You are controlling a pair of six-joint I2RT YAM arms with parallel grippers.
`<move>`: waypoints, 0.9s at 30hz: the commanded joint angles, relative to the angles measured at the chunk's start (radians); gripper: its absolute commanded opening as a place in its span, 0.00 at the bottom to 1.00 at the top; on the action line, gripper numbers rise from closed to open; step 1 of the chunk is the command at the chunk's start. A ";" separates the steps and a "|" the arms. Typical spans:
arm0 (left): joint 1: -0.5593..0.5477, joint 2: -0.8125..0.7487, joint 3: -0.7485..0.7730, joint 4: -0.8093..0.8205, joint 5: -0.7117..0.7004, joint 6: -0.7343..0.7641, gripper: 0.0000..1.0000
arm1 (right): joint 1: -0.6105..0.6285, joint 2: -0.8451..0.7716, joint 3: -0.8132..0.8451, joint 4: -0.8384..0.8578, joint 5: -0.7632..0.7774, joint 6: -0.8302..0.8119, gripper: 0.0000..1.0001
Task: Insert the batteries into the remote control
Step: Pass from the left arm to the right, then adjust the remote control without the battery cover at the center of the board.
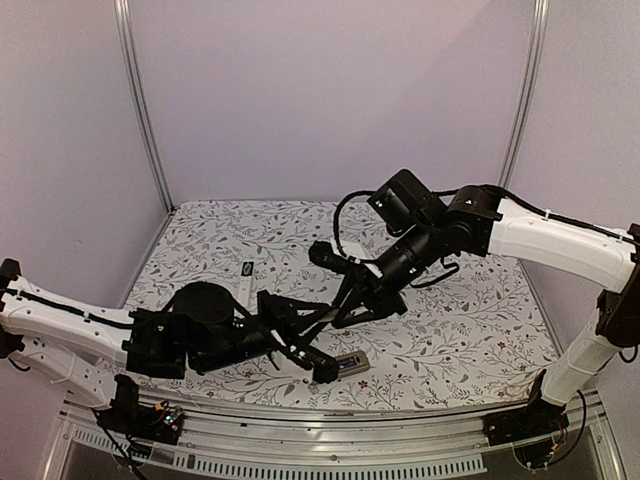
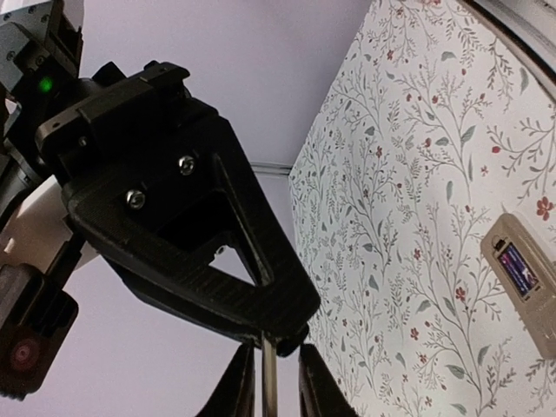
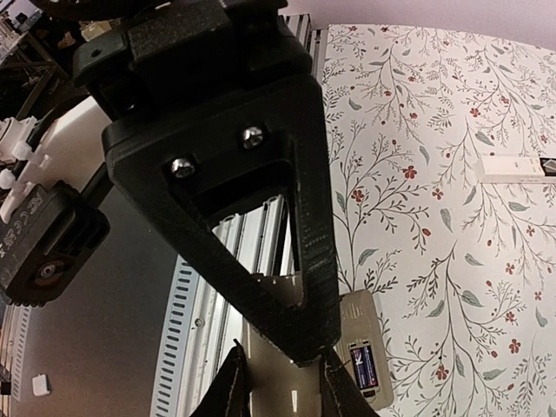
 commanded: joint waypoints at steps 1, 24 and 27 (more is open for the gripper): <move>-0.011 -0.015 0.036 -0.074 0.008 -0.124 0.21 | 0.002 -0.035 -0.033 0.021 0.025 0.005 0.05; 0.247 0.041 -0.007 -0.363 0.402 -1.279 0.81 | -0.157 -0.138 -0.240 0.162 0.316 0.167 0.04; 0.223 0.184 0.004 -0.368 0.342 -1.295 0.81 | -0.166 -0.136 -0.265 0.172 0.328 0.184 0.04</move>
